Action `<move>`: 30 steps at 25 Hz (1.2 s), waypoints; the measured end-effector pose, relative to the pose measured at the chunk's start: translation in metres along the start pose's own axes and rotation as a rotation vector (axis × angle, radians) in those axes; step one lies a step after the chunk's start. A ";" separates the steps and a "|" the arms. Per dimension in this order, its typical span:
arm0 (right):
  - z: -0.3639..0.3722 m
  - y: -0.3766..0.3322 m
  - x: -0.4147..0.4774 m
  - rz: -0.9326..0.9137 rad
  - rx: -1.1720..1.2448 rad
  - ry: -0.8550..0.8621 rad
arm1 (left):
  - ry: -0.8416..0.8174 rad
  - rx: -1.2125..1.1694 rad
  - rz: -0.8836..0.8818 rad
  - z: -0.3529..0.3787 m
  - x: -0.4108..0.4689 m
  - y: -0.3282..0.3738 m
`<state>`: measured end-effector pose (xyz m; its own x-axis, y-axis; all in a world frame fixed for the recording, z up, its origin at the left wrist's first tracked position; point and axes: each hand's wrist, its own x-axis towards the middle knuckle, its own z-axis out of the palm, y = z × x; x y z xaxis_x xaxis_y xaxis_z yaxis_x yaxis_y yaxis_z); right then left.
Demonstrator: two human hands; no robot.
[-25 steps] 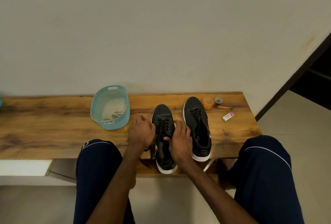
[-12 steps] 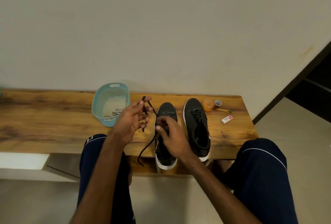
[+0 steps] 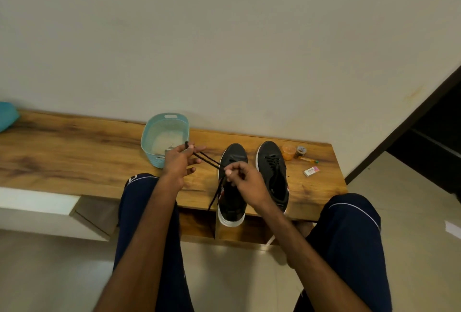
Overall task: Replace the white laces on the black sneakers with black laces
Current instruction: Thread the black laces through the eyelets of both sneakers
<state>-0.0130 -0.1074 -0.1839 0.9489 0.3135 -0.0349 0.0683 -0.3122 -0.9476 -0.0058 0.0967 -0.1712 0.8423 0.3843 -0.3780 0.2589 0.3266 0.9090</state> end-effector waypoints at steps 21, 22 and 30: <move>-0.015 -0.081 -0.005 -0.280 -0.626 -0.098 | -0.408 0.236 0.384 0.022 -0.070 -0.030; -0.015 -0.078 -0.005 -0.263 -0.628 -0.102 | -0.401 0.256 0.394 0.022 -0.069 -0.032; -0.022 -0.070 -0.004 -0.243 -0.666 0.053 | -0.290 0.275 0.430 0.015 -0.058 -0.033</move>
<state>-0.0146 -0.1062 -0.1107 0.8954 0.4051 0.1845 0.4377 -0.7259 -0.5306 -0.0560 0.0503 -0.1770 0.9837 0.1684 0.0633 -0.0543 -0.0575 0.9969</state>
